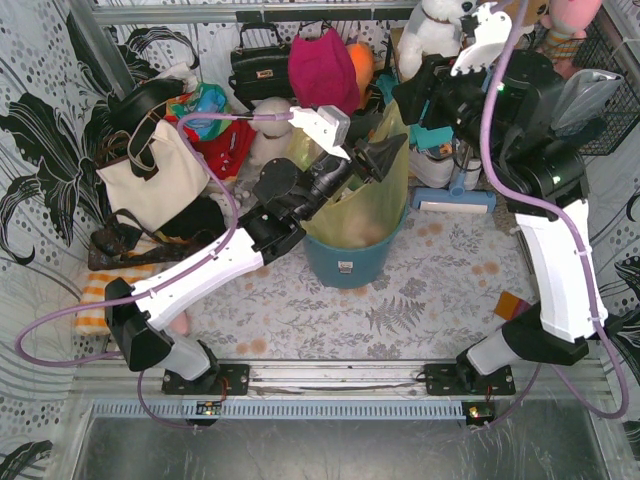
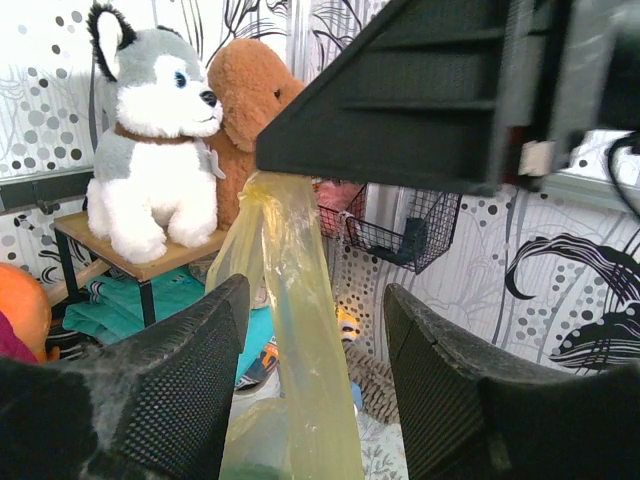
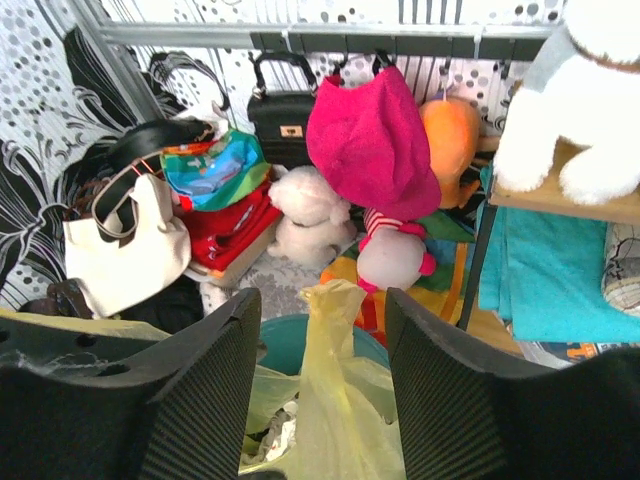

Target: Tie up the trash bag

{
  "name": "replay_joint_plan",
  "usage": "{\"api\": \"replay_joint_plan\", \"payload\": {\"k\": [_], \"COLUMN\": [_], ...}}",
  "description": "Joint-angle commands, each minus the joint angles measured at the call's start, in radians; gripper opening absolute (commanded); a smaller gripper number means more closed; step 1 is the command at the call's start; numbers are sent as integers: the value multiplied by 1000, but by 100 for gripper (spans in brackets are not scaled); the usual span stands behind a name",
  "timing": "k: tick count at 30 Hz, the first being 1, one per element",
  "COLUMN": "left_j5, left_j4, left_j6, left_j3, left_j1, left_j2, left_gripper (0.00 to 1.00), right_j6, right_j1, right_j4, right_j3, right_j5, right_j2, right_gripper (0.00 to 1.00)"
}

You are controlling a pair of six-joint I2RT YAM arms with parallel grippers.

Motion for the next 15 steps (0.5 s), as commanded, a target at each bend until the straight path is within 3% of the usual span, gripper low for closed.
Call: {"api": "replay_joint_plan", "payload": {"k": [1,6,10,11,15], "left_j5": [35,37,25,21,-4], "left_j4": [64,64,73,77,91], "left_j6": [23,30,33,36,50], "left_j3": [-13,-19,-14,-10,28], "left_j1": [-4,-4,-4,-4,-4], "left_j2": [-29,-31,-24,-19,17], "left_gripper": [65,65,66,66,71], "right_j6": [22,24,34,35,35], "right_j1": [-13,-22,-22,-21,-21], "right_j4": [-28,-20,6,16,46], "right_j3": [25,23,-2,-12,-43], "right_j5": [-24,-22,-32,-35,-54], "right_j2": [32,41,21,11,-24], "right_gripper": [51,38,4,0,0]}}
